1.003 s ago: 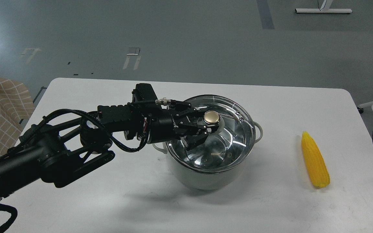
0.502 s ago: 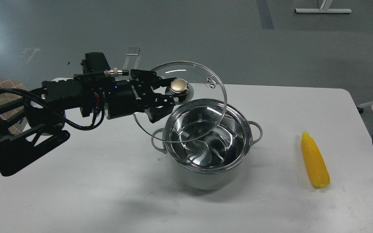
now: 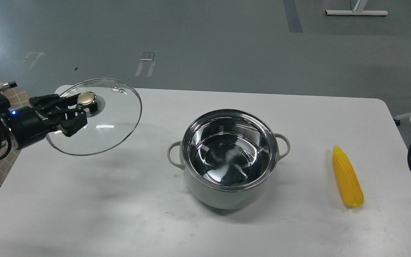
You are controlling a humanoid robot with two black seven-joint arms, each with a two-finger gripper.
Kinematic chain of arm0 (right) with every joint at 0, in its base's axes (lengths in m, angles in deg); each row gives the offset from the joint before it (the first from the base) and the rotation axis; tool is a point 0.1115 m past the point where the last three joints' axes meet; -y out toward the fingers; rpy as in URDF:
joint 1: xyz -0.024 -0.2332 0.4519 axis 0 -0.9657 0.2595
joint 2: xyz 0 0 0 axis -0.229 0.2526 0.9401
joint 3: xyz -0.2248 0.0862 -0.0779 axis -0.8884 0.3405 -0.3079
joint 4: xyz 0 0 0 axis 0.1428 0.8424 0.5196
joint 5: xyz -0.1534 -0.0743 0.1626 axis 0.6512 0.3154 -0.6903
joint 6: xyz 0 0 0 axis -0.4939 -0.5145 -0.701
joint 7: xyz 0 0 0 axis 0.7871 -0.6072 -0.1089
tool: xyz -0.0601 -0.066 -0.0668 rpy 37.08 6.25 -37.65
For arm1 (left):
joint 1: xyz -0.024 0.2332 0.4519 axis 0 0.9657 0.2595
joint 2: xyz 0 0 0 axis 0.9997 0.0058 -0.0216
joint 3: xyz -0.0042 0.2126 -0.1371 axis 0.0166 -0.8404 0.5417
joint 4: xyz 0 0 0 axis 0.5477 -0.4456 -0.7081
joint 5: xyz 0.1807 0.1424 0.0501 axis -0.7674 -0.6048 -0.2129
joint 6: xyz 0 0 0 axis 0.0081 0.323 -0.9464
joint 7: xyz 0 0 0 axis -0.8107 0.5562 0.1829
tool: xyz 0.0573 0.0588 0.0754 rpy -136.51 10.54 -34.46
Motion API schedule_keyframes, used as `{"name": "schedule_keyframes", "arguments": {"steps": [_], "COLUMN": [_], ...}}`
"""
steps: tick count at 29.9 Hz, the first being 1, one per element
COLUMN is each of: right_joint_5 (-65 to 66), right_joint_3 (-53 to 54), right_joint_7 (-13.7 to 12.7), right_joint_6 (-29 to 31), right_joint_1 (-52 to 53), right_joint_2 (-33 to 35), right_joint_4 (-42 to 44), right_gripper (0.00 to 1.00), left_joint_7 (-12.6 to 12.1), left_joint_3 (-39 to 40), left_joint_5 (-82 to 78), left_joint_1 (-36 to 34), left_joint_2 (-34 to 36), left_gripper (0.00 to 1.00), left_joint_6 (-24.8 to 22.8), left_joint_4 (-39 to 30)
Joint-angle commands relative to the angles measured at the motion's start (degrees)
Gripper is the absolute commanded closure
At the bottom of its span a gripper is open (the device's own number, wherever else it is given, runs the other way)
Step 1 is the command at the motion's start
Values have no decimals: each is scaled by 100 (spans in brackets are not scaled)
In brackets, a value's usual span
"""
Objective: Open pot and put corn in
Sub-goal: 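Lower the lid onto the table beside the pot and release it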
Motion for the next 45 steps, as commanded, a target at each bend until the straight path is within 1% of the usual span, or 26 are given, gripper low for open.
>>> {"name": "schedule_keyframes", "arguments": {"steps": [1,2,5,7,8,9,10,12,19,24,27,28,29,30,32,34,36,37,38,40,45], "right_joint_5": [0,0,0,0,0,0,0,0,0,9,9,18,18,18,9,9,26,44,44,70,79], "right_joint_3": [-8,-8,-8,-8,-8,-8,-8,-17,-17,-78,-78,-78,-78,-78,-70,-78,-78,-87,-87,-87,-70], "right_joint_7": [-3,-3,-3,-3,-3,-3,-3,-3,-3,-3,6,6,6,6,6,6,-3,-3,-3,-3,-3], "right_joint_6": [0,0,0,0,0,0,0,0,0,0,0,0,0,0,0,0,0,0,0,0,0], "right_joint_1": [2,10,11,2,2,2,2,-7,-95,-385,-438,-438,-438,-438,-438,-446,-455,-473,-490,-691,-973], "right_joint_2": [-30,-30,-21,-21,-21,-21,-30,-30,-30,-30,-30,-30,-30,-30,-30,-21,-4,5,14,31,189], "right_joint_4": [-7,-7,1,10,10,10,10,1,-16,-183,-227,-227,-227,-227,-227,-227,-236,-245,-253,-367,-412], "right_gripper": [0,0,0,0,0,0,0,0,0,0,0,0,0,0,0,0,0,0,0,0,0], "left_joint_7": [12,12,3,3,3,3,11,12,12,3,3,3,3,11,12,20,29,64,108,342,342], "left_joint_3": [-15,-24,-41,-120,-155,-156,-173,-200,-305,-446,-437,-437,-437,-437,-428,-411,-384,-358,-358,-402,-332], "left_joint_5": [74,66,48,48,39,39,39,39,13,39,57,65,65,74,74,83,83,109,153,363,478], "left_joint_1": [328,363,415,626,740,741,767,767,776,759,750,750,750,741,732,715,706,697,688,688,680], "left_joint_2": [-239,-422,-608,-670,-740,-740,-836,-1021,-1110,-1224,-1268,-1268,-1268,-1268,-1268,-1268,-1268,-1259,-1259,-1250,-1233], "left_gripper": [67,67,67,67,67,67,67,67,66,65,64,61,61,57,48,30,25,21,20,19,19], "left_joint_6": [149,167,184,263,376,378,491,527,527,536,536,536,536,536,545,545,545,545,545,545,545], "left_joint_4": [655,822,990,1095,1209,1210,1340,1500,1544,1561,1632,1632,1632,1623,1623,1623,1614,1606,1597,1597,1605]}}
